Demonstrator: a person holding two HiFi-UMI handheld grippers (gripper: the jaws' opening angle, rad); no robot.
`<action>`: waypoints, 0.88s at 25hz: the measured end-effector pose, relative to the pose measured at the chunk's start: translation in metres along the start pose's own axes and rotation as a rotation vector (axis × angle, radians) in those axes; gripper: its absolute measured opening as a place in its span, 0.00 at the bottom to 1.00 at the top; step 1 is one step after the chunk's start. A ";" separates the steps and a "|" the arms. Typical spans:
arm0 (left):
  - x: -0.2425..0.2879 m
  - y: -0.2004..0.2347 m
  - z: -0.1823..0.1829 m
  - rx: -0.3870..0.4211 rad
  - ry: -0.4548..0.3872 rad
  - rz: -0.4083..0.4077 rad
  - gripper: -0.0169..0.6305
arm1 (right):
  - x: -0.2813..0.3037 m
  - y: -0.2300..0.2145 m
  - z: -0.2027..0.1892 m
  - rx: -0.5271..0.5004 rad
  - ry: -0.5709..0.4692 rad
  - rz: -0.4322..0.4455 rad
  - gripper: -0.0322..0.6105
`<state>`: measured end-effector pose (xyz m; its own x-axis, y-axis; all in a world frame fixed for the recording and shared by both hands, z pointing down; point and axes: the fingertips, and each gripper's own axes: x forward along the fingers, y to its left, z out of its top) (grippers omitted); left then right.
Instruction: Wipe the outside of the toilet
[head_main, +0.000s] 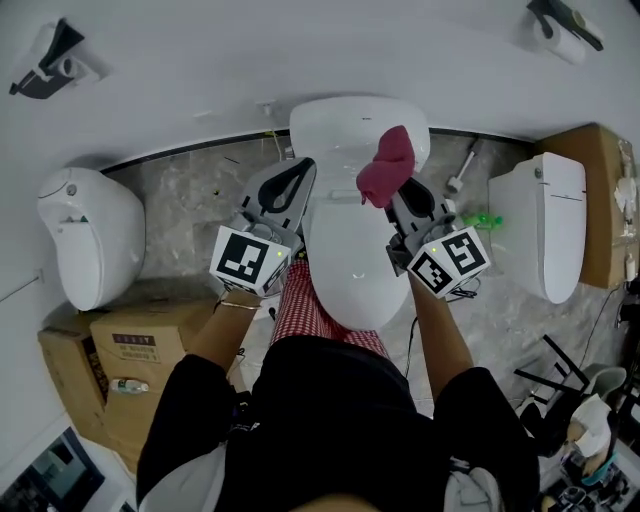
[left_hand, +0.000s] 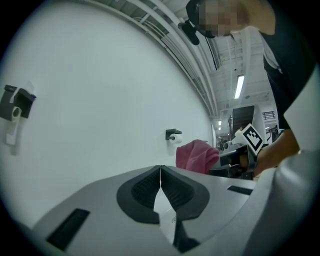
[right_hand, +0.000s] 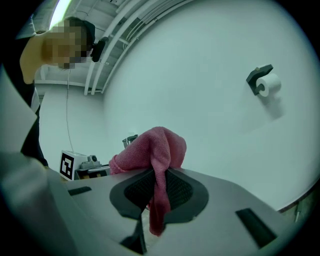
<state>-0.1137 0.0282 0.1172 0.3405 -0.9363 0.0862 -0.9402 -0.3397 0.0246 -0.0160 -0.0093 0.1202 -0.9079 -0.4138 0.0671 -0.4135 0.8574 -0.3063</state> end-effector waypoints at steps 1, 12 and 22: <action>0.002 0.008 -0.004 -0.002 0.002 0.005 0.04 | 0.012 0.000 -0.003 -0.002 0.012 0.011 0.14; 0.007 0.100 -0.062 -0.079 -0.007 0.150 0.04 | 0.120 -0.014 -0.055 -0.001 0.204 0.074 0.14; 0.015 0.151 -0.112 -0.162 0.001 0.228 0.04 | 0.208 -0.032 -0.116 -0.130 0.444 0.158 0.14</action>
<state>-0.2513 -0.0267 0.2338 0.1199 -0.9868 0.1092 -0.9814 -0.1012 0.1631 -0.1996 -0.0874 0.2542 -0.8902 -0.1295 0.4369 -0.2479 0.9420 -0.2260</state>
